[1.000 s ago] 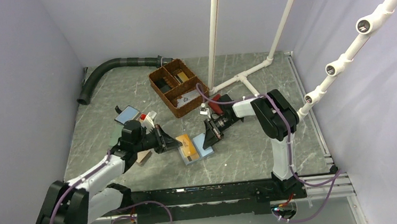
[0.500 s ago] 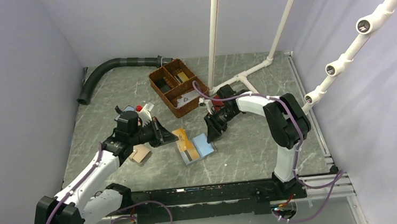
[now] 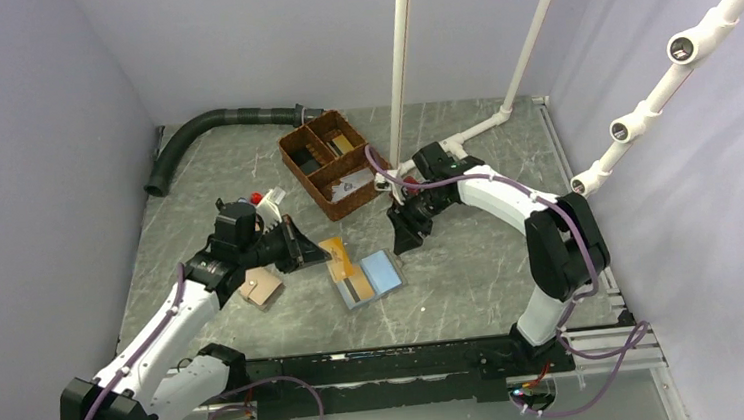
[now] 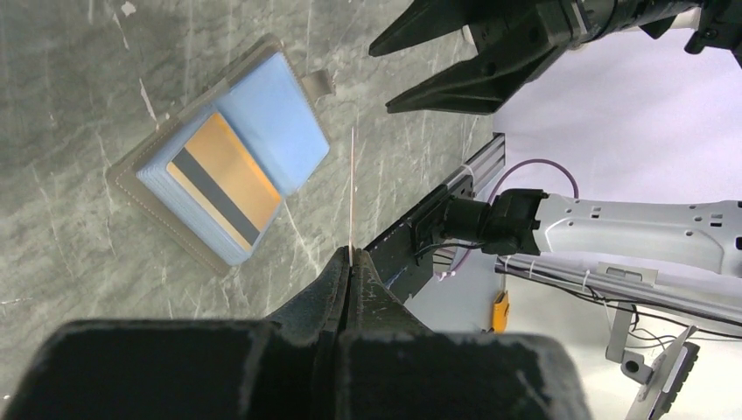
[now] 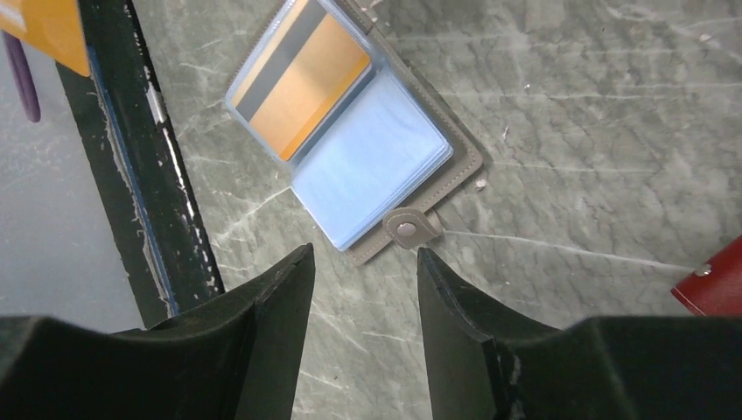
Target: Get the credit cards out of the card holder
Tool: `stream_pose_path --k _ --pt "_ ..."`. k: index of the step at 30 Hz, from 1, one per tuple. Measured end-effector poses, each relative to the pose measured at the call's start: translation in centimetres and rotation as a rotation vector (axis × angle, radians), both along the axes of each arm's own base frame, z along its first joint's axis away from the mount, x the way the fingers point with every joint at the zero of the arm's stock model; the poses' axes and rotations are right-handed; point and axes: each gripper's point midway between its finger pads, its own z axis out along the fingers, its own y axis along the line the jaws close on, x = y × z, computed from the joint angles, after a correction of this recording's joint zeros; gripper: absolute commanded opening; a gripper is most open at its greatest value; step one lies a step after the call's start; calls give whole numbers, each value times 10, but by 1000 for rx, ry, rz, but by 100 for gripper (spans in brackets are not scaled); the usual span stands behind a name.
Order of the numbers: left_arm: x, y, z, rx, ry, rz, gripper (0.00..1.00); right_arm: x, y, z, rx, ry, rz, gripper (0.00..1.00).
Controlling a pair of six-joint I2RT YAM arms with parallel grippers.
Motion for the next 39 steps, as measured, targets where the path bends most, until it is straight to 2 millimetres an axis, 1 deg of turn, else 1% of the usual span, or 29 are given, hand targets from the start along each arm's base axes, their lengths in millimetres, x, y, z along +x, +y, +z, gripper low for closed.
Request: stream_pose_path --k 4,8,12,17,20,24,26,30,32,34,36,39 --pt "7 -1 9 7 -26 0 0 1 0 18 18 -45 16 50" --pt "11 -1 10 27 -34 -3 0 1 4 34 54 -72 37 51" --pt "16 -1 13 52 -63 -20 0 0 8 47 94 -78 64 51" --pt "29 -2 30 82 -165 -48 0 -3 12 62 131 -86 105 52" --pt "35 -1 40 101 -243 -66 0 0 16 80 160 -124 137 53" --pt "40 -1 45 130 -311 -102 0 8 23 108 210 -205 186 57" --pt "44 -2 51 155 -341 -131 0 13 25 122 229 -252 214 61" --pt "53 -2 74 207 -428 -187 0 29 35 150 263 -331 251 68" --pt "55 -1 85 222 -483 -206 0 40 42 165 289 -365 267 70" --pt "54 0 92 232 -536 -223 0 44 50 176 316 -379 287 75" --pt "50 2 97 241 -586 -236 0 45 57 183 343 -376 311 77" --pt "45 5 104 240 -665 -236 0 35 68 182 365 -341 348 79"
